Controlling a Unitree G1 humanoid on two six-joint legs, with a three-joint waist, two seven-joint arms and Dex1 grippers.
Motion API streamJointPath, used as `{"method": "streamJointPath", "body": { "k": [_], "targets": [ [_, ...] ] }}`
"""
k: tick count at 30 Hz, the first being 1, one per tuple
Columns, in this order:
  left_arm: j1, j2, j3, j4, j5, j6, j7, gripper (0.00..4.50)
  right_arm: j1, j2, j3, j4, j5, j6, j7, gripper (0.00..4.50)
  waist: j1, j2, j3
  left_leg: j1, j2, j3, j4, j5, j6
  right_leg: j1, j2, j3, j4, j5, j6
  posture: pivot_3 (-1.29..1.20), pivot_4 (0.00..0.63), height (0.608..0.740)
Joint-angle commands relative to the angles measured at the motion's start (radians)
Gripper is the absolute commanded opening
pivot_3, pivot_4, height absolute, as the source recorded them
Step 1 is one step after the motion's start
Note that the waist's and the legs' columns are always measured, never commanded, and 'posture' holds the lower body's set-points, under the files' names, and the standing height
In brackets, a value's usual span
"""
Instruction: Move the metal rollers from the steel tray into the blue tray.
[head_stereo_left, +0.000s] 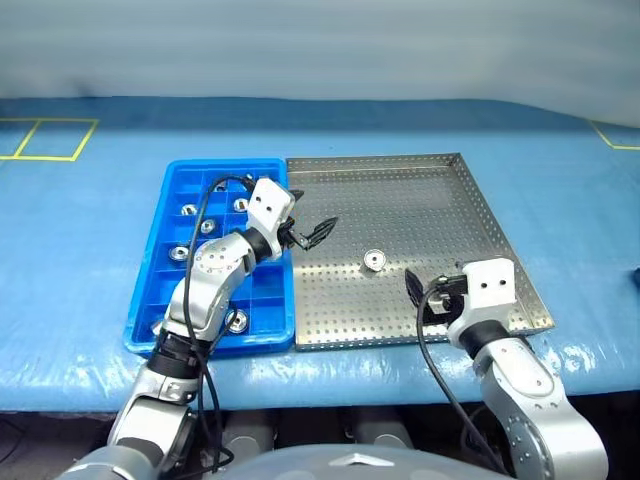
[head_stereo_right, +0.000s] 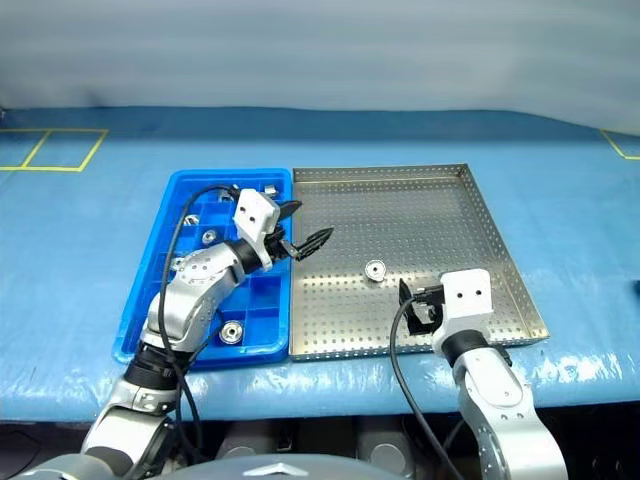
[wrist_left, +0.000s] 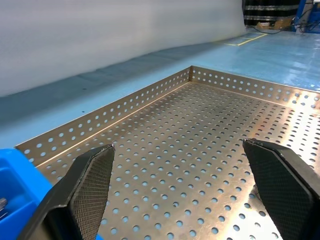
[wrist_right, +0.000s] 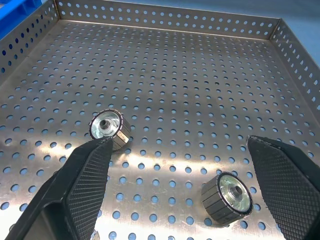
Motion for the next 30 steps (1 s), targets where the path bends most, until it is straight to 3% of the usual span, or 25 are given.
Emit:
{"method": "streamJointPath", "body": {
  "k": [1, 8, 13, 22, 30],
  "targets": [
    [-0.003, -0.021, -0.002, -0.014, 0.019, -0.011, 0.028, 4.47, 0.003, 0.008, -0.027, -0.048, -0.011, -0.025, -0.013, 4.50, -0.002, 0.000, 0.000, 0.000, 0.000, 0.000, 0.000, 0.000, 0.000, 0.000, 0.000, 0.000, 0.000, 0.000, 0.000, -0.09, 0.150, 0.740],
    [0.027, -0.012, -0.016, -0.041, 0.021, 0.009, 0.004, 4.47, 0.023, 0.027, -0.028, -0.049, -0.008, -0.032, -0.020, 4.50, -0.003, 0.000, 0.000, 0.000, 0.000, 0.000, 0.000, 0.000, 0.000, 0.000, 0.000, 0.000, 0.000, 0.000, 0.000, -0.08, 0.150, 0.740],
    [-0.039, 0.021, -0.121, 0.016, 0.056, -0.005, -0.117, 4.47, 0.029, 0.010, 0.007, -0.044, -0.007, -0.022, 0.002, 4.50, 0.004, 0.001, 0.000, 0.000, 0.000, 0.000, 0.001, 0.000, 0.000, 0.000, 0.000, 0.000, 0.000, 0.000, -0.001, -0.05, 0.150, 0.740],
    [-0.271, -0.061, -0.245, 0.287, 0.134, -0.071, -0.242, 4.47, 0.072, -0.001, 0.061, -0.071, -0.019, -0.038, 0.009, 4.50, 0.002, 0.001, -0.001, 0.000, -0.001, 0.001, 0.002, 0.001, 0.002, 0.000, 0.000, 0.002, 0.000, 0.000, 0.000, -0.10, 0.150, 0.740],
    [-0.386, -0.169, -0.299, 0.582, 0.237, -0.214, -0.245, 4.47, 0.139, 0.034, 0.060, -0.109, -0.035, -0.058, -0.019, 4.50, -0.013, 0.001, -0.001, -0.001, -0.001, 0.001, 0.002, 0.000, 0.003, -0.001, 0.000, 0.003, 0.000, -0.001, 0.002, -0.16, 0.150, 0.740]
  ]
}}
